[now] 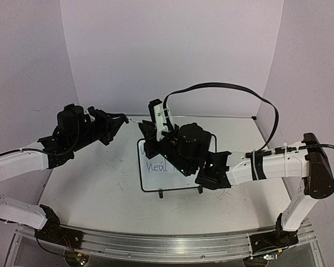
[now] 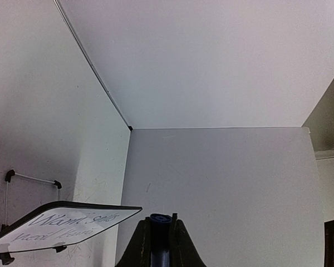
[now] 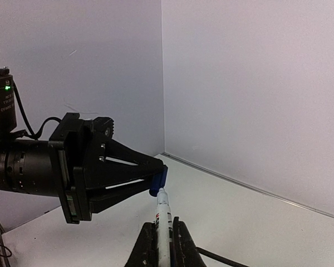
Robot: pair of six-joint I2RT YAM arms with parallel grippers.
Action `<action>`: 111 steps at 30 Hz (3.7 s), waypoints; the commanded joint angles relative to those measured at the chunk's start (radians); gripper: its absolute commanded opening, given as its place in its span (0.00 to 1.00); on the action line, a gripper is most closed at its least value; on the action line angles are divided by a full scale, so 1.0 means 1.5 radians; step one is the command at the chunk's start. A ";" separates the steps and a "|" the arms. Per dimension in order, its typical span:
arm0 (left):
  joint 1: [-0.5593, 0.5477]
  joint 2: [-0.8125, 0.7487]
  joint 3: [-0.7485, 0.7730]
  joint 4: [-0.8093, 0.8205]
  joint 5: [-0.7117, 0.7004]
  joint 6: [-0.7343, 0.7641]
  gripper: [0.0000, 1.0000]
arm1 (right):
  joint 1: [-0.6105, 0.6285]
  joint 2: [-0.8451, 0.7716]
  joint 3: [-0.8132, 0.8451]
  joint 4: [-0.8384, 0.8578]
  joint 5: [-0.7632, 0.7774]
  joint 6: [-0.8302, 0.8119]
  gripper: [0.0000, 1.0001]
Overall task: Write a sentence on the whiteboard
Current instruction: Insert the whiteboard marker without the cap into the pen cap.
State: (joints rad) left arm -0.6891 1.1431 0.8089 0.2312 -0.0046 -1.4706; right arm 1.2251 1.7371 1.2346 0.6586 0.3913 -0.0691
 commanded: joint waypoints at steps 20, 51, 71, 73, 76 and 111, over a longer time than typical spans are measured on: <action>-0.003 -0.017 -0.014 0.059 -0.011 -0.026 0.00 | 0.004 0.040 0.051 0.015 0.016 0.001 0.00; -0.003 -0.010 -0.021 0.073 -0.002 -0.034 0.00 | 0.004 0.033 0.016 0.096 -0.008 0.002 0.00; -0.003 -0.024 -0.027 0.080 -0.007 -0.035 0.00 | 0.004 0.041 0.020 0.091 -0.019 0.007 0.00; -0.003 -0.026 -0.027 0.081 -0.008 -0.036 0.00 | 0.003 0.034 0.009 0.092 -0.024 0.010 0.00; -0.003 -0.027 -0.027 0.081 -0.009 -0.035 0.00 | 0.003 0.030 0.001 0.098 -0.024 0.011 0.00; -0.003 -0.024 -0.029 0.096 0.000 -0.046 0.00 | -0.002 0.139 0.102 0.131 0.084 -0.046 0.00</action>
State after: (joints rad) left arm -0.6891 1.1248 0.7696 0.3194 -0.0198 -1.5265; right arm 1.2247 1.8892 1.3314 0.7712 0.4314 -0.0767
